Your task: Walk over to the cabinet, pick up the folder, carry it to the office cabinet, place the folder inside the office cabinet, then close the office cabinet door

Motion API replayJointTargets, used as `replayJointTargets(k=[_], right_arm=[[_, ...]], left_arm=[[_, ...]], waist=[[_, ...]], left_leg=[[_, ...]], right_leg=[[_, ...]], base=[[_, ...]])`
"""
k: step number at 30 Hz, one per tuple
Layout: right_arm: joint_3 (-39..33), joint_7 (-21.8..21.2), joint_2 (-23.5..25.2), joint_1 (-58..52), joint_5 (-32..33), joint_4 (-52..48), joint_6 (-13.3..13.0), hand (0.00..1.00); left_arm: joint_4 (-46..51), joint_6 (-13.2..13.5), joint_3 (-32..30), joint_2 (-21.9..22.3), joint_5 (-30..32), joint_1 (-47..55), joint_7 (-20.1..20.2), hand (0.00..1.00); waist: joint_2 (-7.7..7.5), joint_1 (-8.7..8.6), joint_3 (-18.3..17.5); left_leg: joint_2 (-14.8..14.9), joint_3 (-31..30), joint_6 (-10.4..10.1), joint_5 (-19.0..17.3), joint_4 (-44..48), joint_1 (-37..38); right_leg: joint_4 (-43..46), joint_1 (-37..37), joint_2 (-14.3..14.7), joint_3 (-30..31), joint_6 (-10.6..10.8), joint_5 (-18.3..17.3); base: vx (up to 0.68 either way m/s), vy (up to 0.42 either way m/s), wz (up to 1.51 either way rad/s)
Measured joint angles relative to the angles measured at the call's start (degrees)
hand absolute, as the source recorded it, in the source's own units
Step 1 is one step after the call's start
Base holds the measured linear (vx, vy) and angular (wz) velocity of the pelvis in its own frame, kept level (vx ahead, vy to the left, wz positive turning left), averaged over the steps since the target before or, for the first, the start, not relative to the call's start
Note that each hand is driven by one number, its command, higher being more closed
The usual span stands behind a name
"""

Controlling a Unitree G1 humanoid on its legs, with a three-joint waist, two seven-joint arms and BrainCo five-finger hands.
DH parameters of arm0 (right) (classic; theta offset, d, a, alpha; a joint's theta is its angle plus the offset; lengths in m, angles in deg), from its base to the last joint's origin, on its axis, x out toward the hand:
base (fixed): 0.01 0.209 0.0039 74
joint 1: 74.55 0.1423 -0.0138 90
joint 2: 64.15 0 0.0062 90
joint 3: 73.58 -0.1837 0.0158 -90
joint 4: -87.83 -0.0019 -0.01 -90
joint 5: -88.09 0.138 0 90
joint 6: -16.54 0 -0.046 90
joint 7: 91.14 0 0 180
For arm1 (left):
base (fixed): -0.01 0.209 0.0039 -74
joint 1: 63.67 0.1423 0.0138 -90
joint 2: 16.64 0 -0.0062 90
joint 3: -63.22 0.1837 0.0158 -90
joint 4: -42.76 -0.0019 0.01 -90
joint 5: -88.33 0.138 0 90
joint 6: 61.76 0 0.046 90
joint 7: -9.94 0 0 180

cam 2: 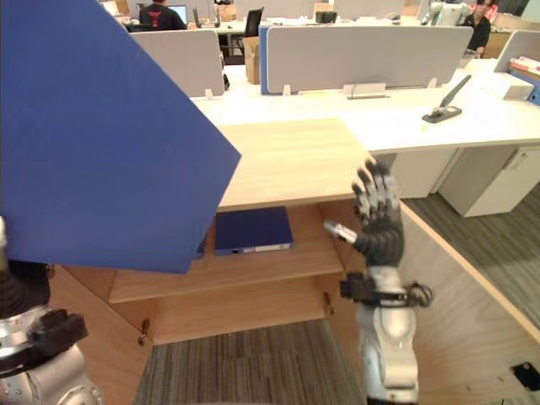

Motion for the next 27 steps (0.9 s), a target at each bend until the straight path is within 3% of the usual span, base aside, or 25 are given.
replayJointTargets(k=[5, 14, 19, 27], right_arm=[[6.07, -1.59, -4.60, 14.83, 8.12, 5.77, -0.14, 0.00], [18.81, -0.73, -7.08, 31.21, 13.10, 23.46, 1.76, 0.00], [22.04, -0.32, -7.30, 36.76, 13.08, 31.15, 3.32, 0.00], [28.46, -1.84, -9.17, 43.16, 12.93, 37.85, 4.97, 0.00]], left_arm=[[-3.18, -1.20, 3.27, -2.43, 3.45, -0.83, 0.80, 1.00], [-3.95, -1.61, 9.44, -5.75, 3.78, -1.29, 0.98, 1.00], [-5.06, -1.63, 10.21, -6.58, 3.37, -1.58, 0.79, 1.00], [-7.40, -1.69, 9.78, -6.78, 1.90, -1.78, -0.56, 1.00]], waist=[[0.11, 0.53, 0.06], [0.18, 2.20, 0.03], [0.27, 3.31, 0.09], [0.43, 3.43, 0.28]], left_leg=[[0.00, 0.01, 0.01, 0.01, -0.01, -0.06], [0.01, 0.06, 0.10, 0.10, -0.06, 0.23], [0.01, -0.04, 0.14, 0.30, -0.24, 0.50], [0.05, -0.23, -0.10, 0.55, -0.27, 0.49]], right_leg=[[0.02, -0.09, 0.02, 0.02, 0.00, 0.00], [0.16, 0.39, 0.04, 0.11, 0.00, 0.01], [0.19, 0.64, 0.05, 0.10, 0.00, 0.01], [0.37, 0.65, 0.07, 0.06, -0.01, 0.02]], base=[[0.00, 0.000, 0.00], [0.00, 0.000, 0.00], [0.00, 0.000, 0.00], [0.00, 0.000, 0.00]])
